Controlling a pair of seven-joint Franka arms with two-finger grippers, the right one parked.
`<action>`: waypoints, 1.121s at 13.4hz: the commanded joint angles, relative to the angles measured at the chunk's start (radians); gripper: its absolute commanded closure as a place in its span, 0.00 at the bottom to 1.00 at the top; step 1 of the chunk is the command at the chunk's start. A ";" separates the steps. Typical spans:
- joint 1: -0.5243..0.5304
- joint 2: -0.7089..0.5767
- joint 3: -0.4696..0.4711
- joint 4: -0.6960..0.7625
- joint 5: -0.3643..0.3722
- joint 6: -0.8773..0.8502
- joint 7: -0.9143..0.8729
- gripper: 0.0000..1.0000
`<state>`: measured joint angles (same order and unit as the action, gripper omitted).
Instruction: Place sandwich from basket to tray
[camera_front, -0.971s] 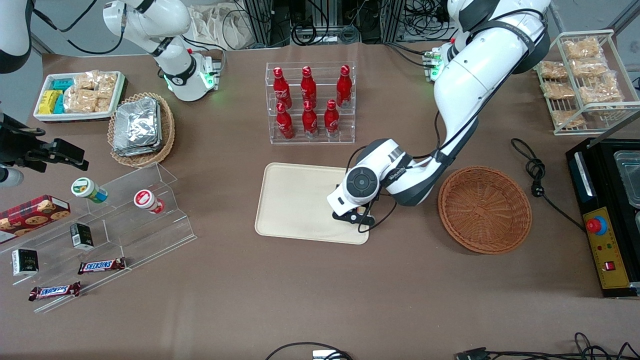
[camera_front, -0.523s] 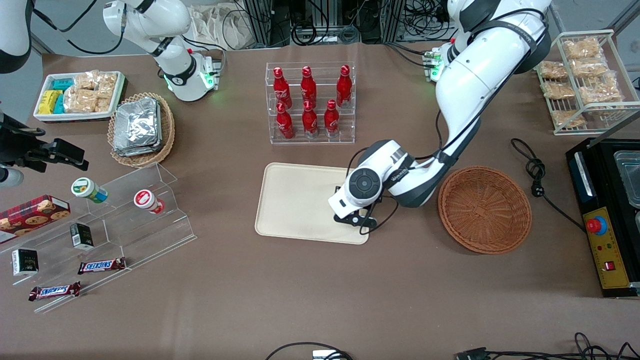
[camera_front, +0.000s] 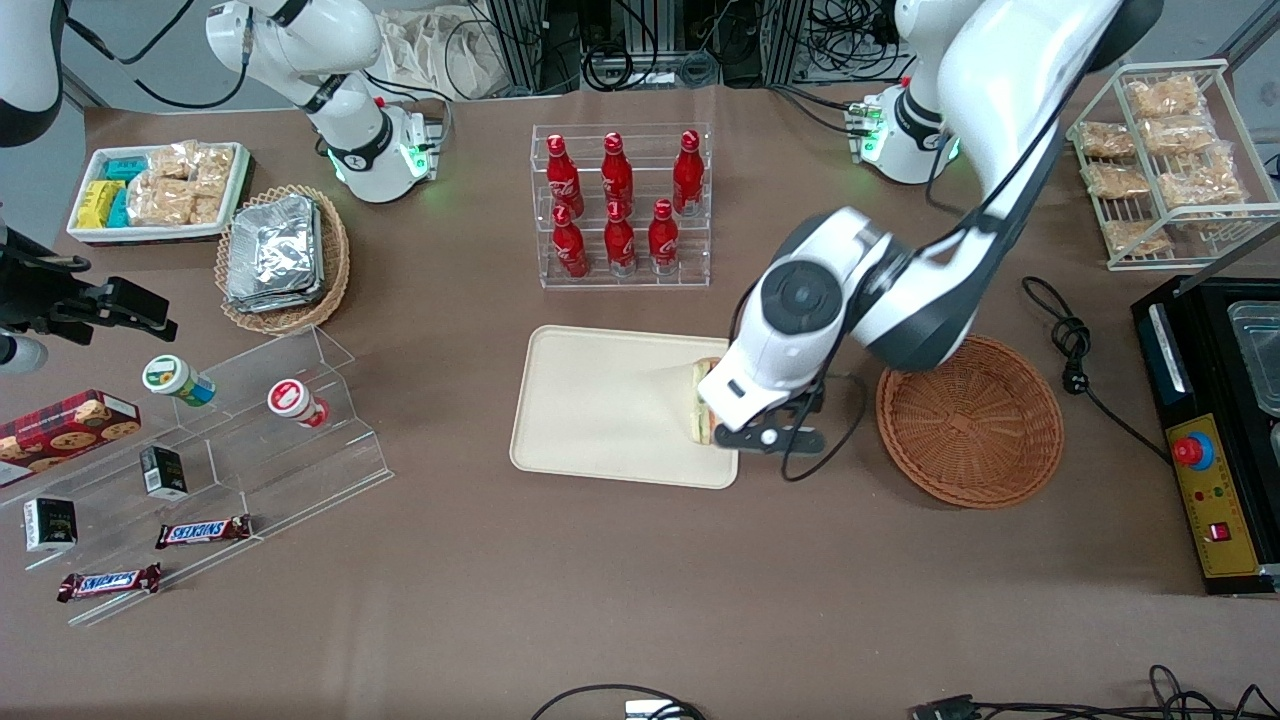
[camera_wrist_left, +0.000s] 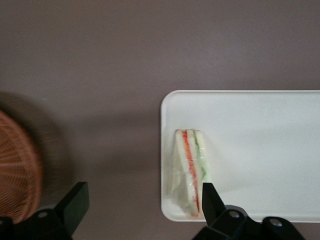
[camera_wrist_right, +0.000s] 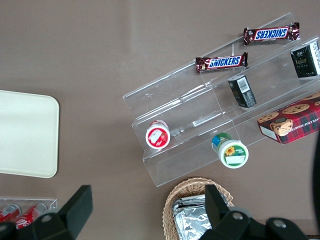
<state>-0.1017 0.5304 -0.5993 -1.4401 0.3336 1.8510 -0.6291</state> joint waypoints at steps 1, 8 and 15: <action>0.052 -0.156 0.001 -0.034 0.005 -0.103 0.086 0.00; 0.318 -0.348 0.001 -0.054 -0.100 -0.326 0.488 0.00; 0.408 -0.369 0.001 -0.062 -0.173 -0.366 0.493 0.00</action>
<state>0.2865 0.1978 -0.5913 -1.4697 0.1834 1.4886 -0.1485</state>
